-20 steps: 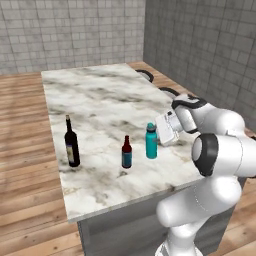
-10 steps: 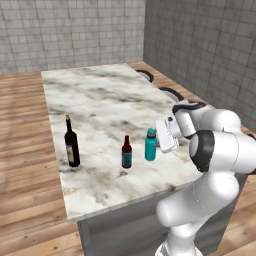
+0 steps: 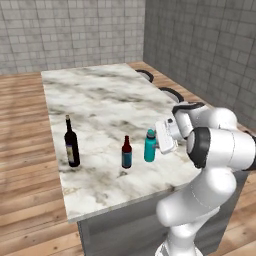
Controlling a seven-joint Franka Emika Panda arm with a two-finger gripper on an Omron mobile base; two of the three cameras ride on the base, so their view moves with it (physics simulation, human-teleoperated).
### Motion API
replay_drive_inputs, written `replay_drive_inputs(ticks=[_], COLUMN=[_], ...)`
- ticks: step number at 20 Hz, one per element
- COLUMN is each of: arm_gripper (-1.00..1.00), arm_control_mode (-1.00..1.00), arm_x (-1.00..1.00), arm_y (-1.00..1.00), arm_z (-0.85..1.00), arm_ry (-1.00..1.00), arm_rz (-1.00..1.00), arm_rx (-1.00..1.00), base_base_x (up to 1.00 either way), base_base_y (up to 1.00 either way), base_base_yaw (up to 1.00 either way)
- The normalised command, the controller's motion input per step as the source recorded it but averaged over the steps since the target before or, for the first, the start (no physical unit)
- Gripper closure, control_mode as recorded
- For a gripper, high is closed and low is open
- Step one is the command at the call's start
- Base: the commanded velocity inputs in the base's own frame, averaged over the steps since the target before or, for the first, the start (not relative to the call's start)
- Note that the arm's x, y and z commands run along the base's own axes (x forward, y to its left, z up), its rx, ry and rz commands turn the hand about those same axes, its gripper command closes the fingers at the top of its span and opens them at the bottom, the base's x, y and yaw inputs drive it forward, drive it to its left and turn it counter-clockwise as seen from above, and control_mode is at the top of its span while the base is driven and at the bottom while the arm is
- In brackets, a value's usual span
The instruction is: Move the drinks to the dining counter.
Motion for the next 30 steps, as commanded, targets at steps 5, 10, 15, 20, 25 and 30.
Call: replay_drive_inputs(ticks=[5,10,15,20,25,30], arm_gripper=[1.00,1.00,1.00,-1.00,-1.00,-1.00], arm_control_mode=[-1.00,-1.00,-1.00,-1.00,-1.00,-1.00], arm_x=[0.18,0.04,0.00,0.00,0.00,0.00], arm_y=[0.00,0.00,0.00,0.00,0.00,0.00], arm_z=[-0.27,-0.28,0.00,0.00,0.00,0.00], arm_ry=[0.10,0.00,0.00,0.00,0.00,0.00], arm_rz=[0.00,0.00,0.00,0.00,0.00,0.00], arm_rx=[0.00,0.00,0.00,0.00,0.00,0.00], base_base_x=[0.00,0.00,0.00,0.00,0.00,0.00], base_base_y=[0.00,0.00,0.00,0.00,0.00,0.00], base_base_yaw=[0.00,0.00,0.00,0.00,0.00,0.00])
